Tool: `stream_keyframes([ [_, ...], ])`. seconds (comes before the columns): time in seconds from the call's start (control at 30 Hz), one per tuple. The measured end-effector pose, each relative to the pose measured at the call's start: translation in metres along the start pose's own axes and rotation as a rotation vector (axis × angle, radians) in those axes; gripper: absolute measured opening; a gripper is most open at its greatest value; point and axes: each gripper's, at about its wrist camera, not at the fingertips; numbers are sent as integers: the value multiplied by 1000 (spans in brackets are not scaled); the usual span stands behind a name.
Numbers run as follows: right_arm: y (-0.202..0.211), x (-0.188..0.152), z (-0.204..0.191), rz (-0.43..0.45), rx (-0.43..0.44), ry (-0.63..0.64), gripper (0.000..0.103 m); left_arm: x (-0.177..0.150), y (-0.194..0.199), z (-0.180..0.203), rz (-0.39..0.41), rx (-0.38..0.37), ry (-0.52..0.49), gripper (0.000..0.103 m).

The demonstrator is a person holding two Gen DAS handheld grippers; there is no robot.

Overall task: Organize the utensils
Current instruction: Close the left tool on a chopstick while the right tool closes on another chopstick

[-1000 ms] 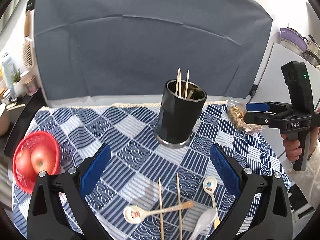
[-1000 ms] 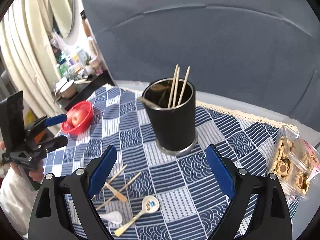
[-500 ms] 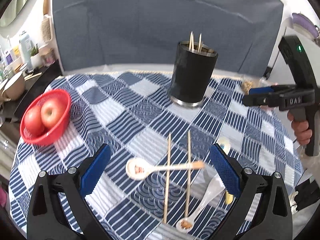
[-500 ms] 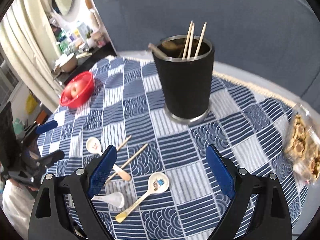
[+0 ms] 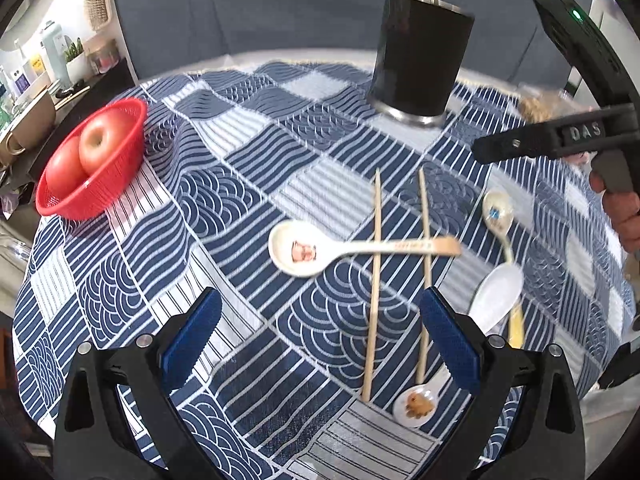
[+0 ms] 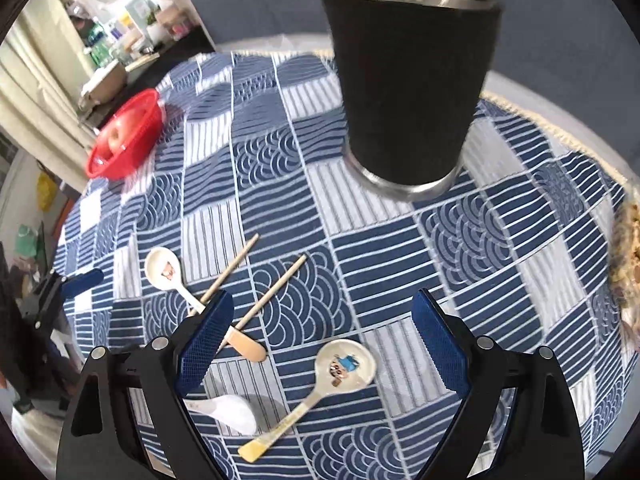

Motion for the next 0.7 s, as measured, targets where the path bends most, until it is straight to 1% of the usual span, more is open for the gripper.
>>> stream_keyframes([
  [0.03, -9, 1, -4, -25, -10, 1, 85, -1, -4, 1, -15, 3, -7, 97],
  [0.17, -29, 6, -12, -79, -27, 5, 84, -2, -14, 5, -49, 30, -39, 97],
  [0.27, -38, 10, -15, -98, -22, -6, 83, 0, -20, 9, -57, 41, -58, 97],
  [0.37, -45, 14, -15, -115, -55, -15, 83, 2, -27, 11, -69, 66, -73, 97],
  [0.43, -53, 14, -18, -147, -84, -13, 83, 3, -31, 13, -73, 69, -83, 97],
  [0.47, -57, 13, -19, -161, -93, -10, 82, 3, -34, 13, -81, 80, -86, 97],
  [0.5, -61, 11, -19, -181, -105, -8, 78, 3, -39, 14, -101, 100, -92, 97],
  [0.57, -64, 10, -20, -171, -117, -17, 78, 3, -45, 15, -114, 141, -100, 97],
  [0.6, -64, 10, -21, -169, -114, -19, 74, 5, -46, 14, -121, 130, -92, 94],
  [0.63, -63, 10, -23, -162, -117, -14, 62, 5, -46, 12, -130, 116, -77, 92],
  [0.67, -62, 10, -25, -160, -148, -4, 42, 7, -46, 10, -144, 78, -52, 81],
  [0.7, -62, 10, -26, -153, -142, -3, 33, 8, -44, 7, -153, 37, -28, 70],
])
Point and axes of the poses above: each gripper's, at about its wrist camera, not at the fingertips, and y roughly against the way its jaws point, z to its right, x to its top, and after that the axes turned 8 degrees about y, right-handed
